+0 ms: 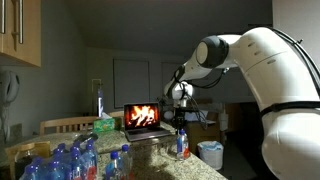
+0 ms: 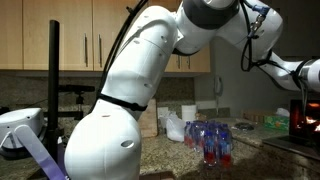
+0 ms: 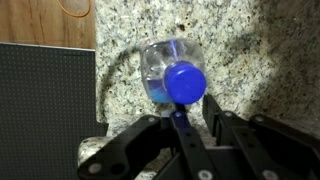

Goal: Pick up the three water bottles and move them to the left.

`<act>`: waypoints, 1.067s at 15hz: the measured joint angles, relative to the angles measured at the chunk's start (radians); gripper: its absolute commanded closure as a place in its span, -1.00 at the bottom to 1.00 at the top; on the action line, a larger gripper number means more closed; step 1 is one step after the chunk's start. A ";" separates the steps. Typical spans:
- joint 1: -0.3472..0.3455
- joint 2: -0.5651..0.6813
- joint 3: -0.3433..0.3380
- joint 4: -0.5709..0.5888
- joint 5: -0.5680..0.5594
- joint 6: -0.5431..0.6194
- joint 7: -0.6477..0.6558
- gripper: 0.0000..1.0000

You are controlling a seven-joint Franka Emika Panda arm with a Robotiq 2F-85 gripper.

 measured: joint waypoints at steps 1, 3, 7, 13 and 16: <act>0.001 -0.001 0.000 0.000 0.000 0.000 0.004 -0.27; 0.002 -0.005 0.000 0.000 0.000 0.000 0.019 -0.52; 0.002 -0.019 0.000 -0.008 -0.001 0.000 0.052 -0.97; 0.002 -0.023 0.000 -0.027 -0.001 -0.006 0.058 -0.46; 0.004 -0.023 0.000 -0.035 -0.003 -0.012 0.059 -0.06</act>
